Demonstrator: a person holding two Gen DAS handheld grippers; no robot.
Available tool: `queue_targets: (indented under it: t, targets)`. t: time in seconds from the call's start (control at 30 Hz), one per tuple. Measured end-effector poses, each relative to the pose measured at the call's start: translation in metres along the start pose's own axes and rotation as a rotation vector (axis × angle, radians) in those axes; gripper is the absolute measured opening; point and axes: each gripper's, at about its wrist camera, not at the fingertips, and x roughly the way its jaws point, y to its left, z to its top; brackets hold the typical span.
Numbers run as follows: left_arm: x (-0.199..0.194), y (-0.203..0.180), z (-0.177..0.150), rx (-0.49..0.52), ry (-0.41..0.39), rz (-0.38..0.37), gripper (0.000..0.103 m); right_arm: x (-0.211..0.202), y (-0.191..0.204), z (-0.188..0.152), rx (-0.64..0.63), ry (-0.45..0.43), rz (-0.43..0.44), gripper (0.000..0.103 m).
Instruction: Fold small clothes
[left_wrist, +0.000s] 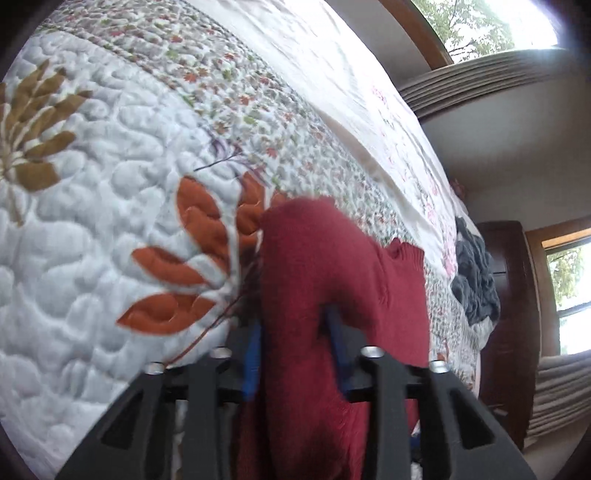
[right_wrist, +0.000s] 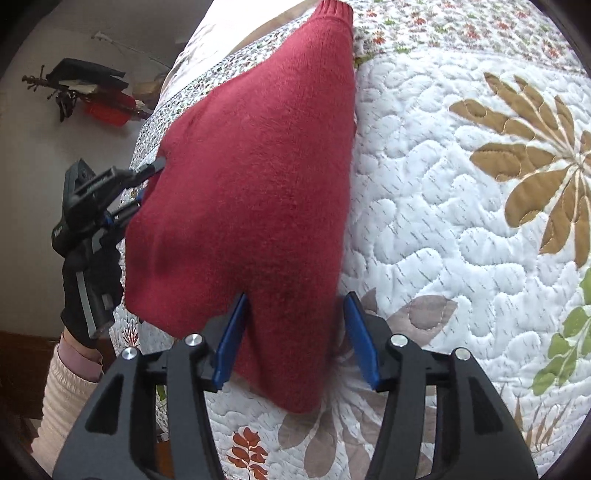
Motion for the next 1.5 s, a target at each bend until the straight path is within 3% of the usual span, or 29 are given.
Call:
queue_targets:
  t: [0.2,0.33,0.47,0.57,0.7,0.77,0.83,0.93,1.17,1.4,1.5]
  targets:
    - [-0.02,-0.045,-0.002,0.234,-0.12,0.031,0.014,0.006,-0.001,-0.006,-0.01,-0.016,0.011,0.054]
    - [0.011,-0.014,0.006,0.163,-0.004,0.137,0.014,0.011,0.0,-0.007,-0.001,-0.017,0.011,0.054]
    - [0.008,-0.007,0.003,0.124,-0.007,0.113,0.019,0.014,0.002,-0.005,0.007,-0.009,0.002,0.054]
    - [-0.016,-0.018,-0.005,0.164,-0.041,0.138,0.019,0.008,0.001,-0.006,0.017,-0.007,0.005,0.055]
    - [-0.062,-0.049,-0.038,0.31,-0.115,0.173,0.025,-0.01,0.003,-0.013,0.02,-0.028,0.027,0.056]
    - [-0.076,-0.06,-0.058,0.363,-0.11,0.153,0.033,-0.017,0.004,-0.02,0.022,-0.035,0.044,0.056]
    - [-0.08,-0.065,-0.08,0.397,-0.079,0.158,0.034,-0.021,0.004,-0.026,0.019,-0.039,0.036,0.056]
    - [-0.072,-0.056,-0.097,0.383,-0.024,0.151,0.034,-0.02,0.0,-0.036,0.021,-0.031,0.014,0.053]
    - [-0.038,-0.017,-0.11,0.328,0.047,0.212,0.035,-0.009,-0.013,-0.045,0.034,-0.016,-0.033,0.05]
    - [-0.041,-0.014,-0.108,0.272,0.055,0.176,0.036,-0.007,-0.012,-0.043,0.012,0.002,-0.038,0.051]
    - [-0.064,-0.019,-0.098,0.218,0.042,0.096,0.044,-0.019,-0.005,-0.037,-0.015,-0.019,-0.026,0.054]
